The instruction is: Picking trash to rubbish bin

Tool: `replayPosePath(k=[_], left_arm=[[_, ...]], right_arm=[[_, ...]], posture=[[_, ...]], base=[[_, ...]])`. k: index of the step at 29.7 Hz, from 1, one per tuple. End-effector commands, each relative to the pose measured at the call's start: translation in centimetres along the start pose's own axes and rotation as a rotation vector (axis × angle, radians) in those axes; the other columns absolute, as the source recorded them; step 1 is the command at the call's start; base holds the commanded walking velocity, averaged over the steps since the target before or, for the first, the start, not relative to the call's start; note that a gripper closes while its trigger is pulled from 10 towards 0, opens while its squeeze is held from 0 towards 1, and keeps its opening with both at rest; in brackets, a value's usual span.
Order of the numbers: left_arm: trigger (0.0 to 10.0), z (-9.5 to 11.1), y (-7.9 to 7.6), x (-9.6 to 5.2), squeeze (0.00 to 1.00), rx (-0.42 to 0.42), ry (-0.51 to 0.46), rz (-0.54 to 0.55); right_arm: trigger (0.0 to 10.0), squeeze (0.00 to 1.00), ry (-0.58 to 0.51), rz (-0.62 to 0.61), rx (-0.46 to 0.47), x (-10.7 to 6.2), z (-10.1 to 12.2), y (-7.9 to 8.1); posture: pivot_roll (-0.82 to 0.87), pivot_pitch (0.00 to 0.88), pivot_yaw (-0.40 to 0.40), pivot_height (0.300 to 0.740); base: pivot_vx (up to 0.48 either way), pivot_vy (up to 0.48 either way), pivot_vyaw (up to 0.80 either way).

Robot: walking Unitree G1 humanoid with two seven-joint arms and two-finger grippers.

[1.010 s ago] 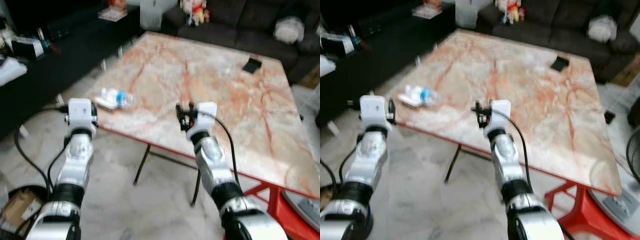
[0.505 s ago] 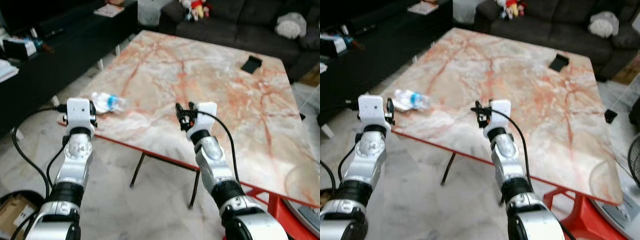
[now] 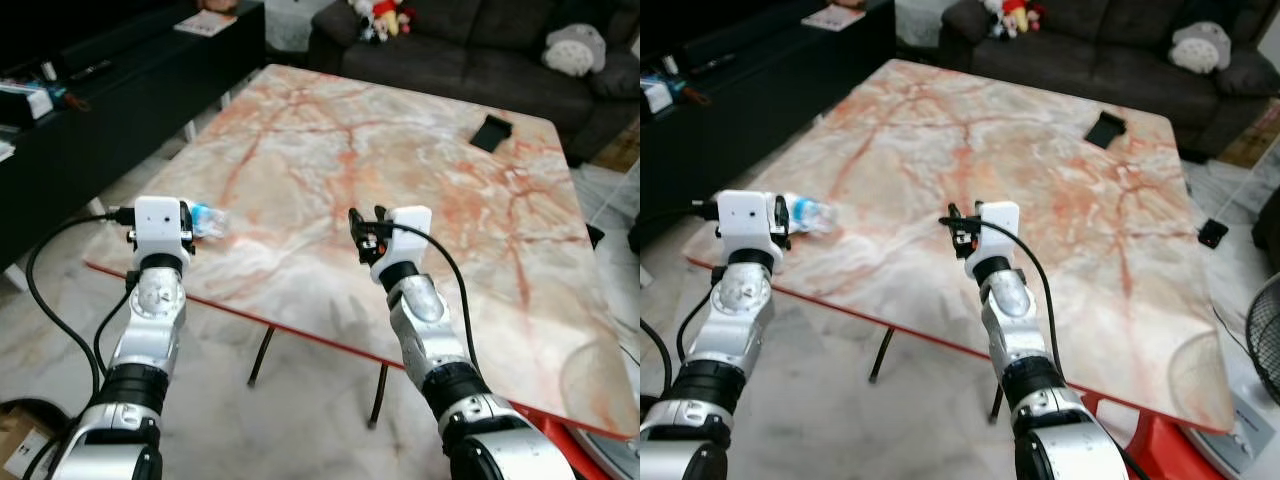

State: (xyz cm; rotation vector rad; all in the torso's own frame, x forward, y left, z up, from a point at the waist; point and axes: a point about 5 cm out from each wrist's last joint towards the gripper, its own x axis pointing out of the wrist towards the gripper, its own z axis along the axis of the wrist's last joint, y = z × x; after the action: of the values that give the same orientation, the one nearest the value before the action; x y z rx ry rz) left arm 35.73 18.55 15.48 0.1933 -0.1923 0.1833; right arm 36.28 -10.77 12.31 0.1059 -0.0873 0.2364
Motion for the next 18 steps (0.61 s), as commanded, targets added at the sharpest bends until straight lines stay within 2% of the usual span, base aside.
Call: replayPosePath(k=[1,8,12,18], left_arm=[[10.0,0.5,0.81,0.28,0.0,0.028,-0.023,0.014],[10.0,0.66,0.82,0.3,0.0,0.024,-0.037,0.017],[10.0,0.76,0.78,0.33,0.0,0.024,-0.041,0.018],[10.0,0.8,1.26,0.58,0.0,0.068,-0.032,0.037]], right_arm=[[10.0,0.0,-0.02,0.02,0.009,0.37,0.52,0.66],[10.0,0.0,-0.018,0.027,0.009,0.37,0.48,0.73],[10.0,0.0,-0.017,0.028,0.009,0.38,0.49,0.69],[10.0,0.0,-0.015,0.026,0.011,0.39,0.47,0.67]], posture=[[0.1,0.064,-0.105,0.74],[0.1,0.059,-0.106,0.74],[0.11,0.061,-0.11,0.74],[0.1,0.072,-0.113,0.74]], base=[[0.33,0.0,0.0],[0.321,0.0,0.0],[0.0,0.0,0.0],[0.0,0.0,0.0]])
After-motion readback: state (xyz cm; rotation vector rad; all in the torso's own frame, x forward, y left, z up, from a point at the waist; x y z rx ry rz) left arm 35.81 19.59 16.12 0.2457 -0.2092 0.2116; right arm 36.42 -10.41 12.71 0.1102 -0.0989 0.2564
